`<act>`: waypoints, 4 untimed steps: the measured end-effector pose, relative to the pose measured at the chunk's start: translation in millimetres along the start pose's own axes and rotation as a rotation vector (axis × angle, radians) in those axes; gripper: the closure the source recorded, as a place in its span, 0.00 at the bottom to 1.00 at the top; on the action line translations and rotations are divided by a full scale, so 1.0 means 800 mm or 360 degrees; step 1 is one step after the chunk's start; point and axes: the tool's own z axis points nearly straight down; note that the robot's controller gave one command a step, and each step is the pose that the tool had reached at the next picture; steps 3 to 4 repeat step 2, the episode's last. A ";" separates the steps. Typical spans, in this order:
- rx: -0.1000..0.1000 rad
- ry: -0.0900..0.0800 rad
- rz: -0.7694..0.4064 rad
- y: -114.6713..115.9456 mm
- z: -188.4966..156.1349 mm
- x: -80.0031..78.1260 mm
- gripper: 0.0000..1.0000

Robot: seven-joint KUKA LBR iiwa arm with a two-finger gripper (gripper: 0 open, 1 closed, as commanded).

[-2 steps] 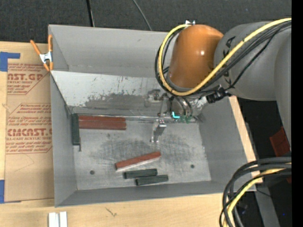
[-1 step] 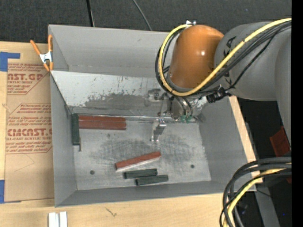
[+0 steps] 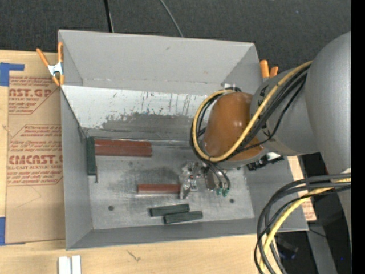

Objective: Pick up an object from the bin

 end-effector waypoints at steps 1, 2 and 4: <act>0.0000 0.0000 0.0001 0.000 0.000 0.000 1.00; 0.0003 0.0001 -0.0025 -0.005 -0.266 0.003 1.00; 0.0003 0.0001 -0.0025 -0.005 -0.266 0.003 1.00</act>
Offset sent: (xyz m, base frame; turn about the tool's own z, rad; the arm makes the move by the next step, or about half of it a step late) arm -0.0022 -0.0054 0.2192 -0.0157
